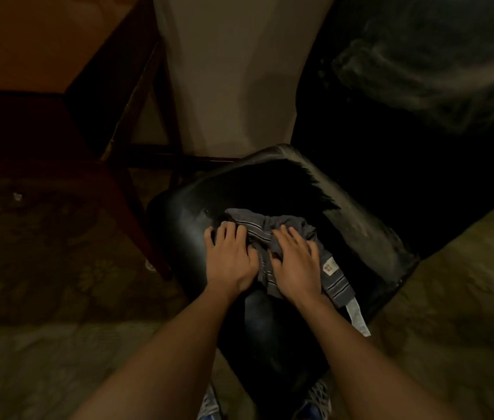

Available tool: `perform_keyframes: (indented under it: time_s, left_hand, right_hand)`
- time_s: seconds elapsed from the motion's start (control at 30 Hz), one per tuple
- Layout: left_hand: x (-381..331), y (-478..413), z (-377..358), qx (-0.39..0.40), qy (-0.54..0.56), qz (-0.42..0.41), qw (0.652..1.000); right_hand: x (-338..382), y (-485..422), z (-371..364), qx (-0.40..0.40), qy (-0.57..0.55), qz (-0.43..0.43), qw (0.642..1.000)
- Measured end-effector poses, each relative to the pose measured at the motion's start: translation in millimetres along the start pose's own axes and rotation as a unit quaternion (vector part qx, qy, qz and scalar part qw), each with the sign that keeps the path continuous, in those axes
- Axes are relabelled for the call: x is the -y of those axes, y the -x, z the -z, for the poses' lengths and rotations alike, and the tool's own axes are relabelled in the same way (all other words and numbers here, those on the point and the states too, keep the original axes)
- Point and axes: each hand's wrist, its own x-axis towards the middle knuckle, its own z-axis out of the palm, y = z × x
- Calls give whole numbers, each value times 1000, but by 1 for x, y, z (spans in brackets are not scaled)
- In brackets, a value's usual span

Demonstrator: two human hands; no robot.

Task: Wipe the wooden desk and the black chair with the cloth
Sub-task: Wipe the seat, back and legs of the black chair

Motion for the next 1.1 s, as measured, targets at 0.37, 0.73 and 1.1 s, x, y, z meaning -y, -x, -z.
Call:
perform_keyframes:
  time_s: [0.37, 0.73, 1.1]
  left_hand:
    - [11, 28, 39, 158, 89, -39, 983]
    - [7, 113, 23, 22, 169, 37, 985]
    - [22, 129, 30, 8, 475, 452, 755]
  right_hand:
    - [5, 65, 4, 8, 4, 13, 1000]
    - [14, 112, 4, 20, 40, 68, 997]
    - [17, 120, -8, -3, 62, 122, 991]
